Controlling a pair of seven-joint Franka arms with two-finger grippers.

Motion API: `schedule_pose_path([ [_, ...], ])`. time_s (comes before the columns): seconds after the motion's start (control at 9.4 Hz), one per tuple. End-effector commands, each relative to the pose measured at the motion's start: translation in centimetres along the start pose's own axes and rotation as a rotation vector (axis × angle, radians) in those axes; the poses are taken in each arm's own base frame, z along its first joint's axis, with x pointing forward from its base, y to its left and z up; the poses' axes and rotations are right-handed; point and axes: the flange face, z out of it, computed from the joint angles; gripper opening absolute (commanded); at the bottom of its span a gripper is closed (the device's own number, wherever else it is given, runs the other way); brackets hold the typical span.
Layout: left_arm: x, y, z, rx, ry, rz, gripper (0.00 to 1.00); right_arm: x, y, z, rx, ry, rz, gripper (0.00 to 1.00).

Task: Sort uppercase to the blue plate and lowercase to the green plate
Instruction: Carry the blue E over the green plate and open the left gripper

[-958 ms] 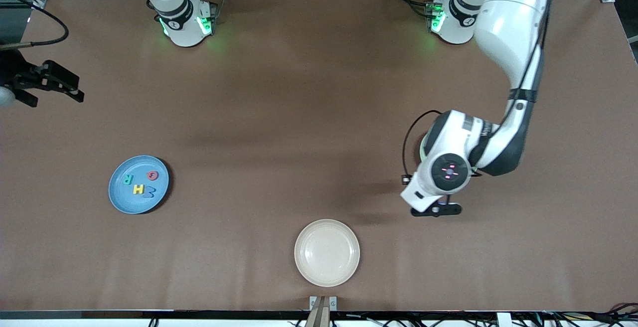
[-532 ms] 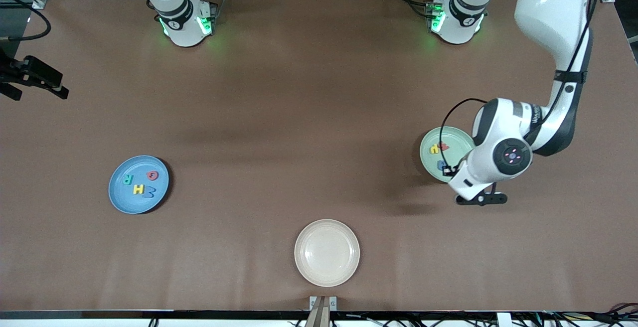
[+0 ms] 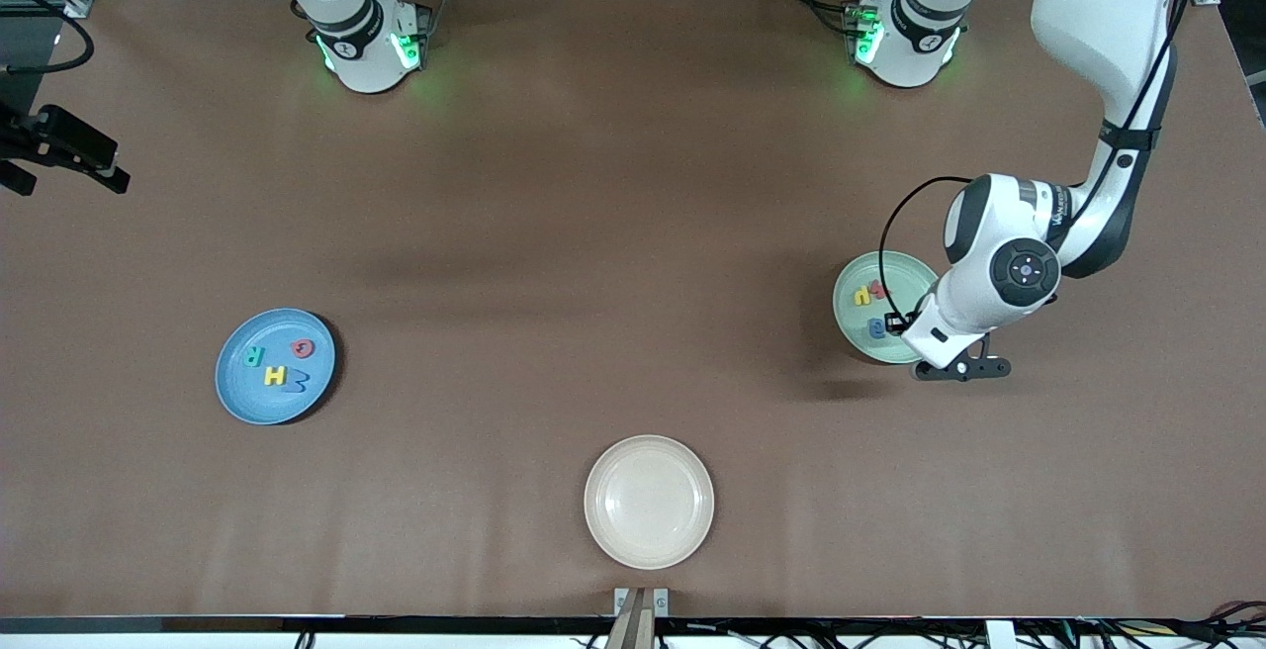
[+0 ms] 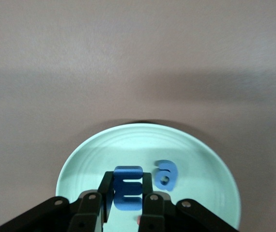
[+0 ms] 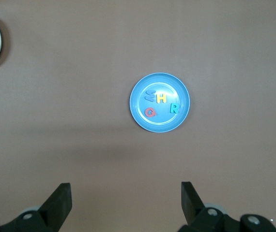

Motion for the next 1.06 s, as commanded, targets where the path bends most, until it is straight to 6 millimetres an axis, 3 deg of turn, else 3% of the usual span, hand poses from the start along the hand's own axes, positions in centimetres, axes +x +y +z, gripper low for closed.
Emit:
schedule_pose_path([
  [0.0, -1.7, -1.0, 0.8, -0.026, 0.015, -0.012, 0.04, -0.2, -0.1, -0.8, -0.007, 0.016, 0.015, 1.0],
  [0.11, -1.8, -1.0, 1.0, -0.025, 0.012, -0.013, 0.44, -0.3, -0.1, -1.1, -0.008, 0.022, 0.015, 1.0],
  [0.21, -1.9, -0.9, 0.8, -0.026, 0.013, -0.038, 0.99, -0.3, 0.0, -1.2, -0.01, 0.023, 0.017, 1.0],
  [0.43, -2.4, -1.1, -1.8, -0.016, 0.01, -0.109, 1.0, -0.3, 0.0, -1.1, -0.008, 0.02, 0.018, 1.0],
  [0.64, -2.9, -1.8, -8.4, 0.007, 0.027, -0.123, 1.0, -0.1, 0.0, -0.7, -0.006, 0.013, 0.021, 1.0],
  [0.96, -0.6, -3.0, -20.3, 0.009, 0.105, -0.085, 1.0, -0.1, -0.1, -0.6, -0.01, 0.006, 0.015, 1.0],
])
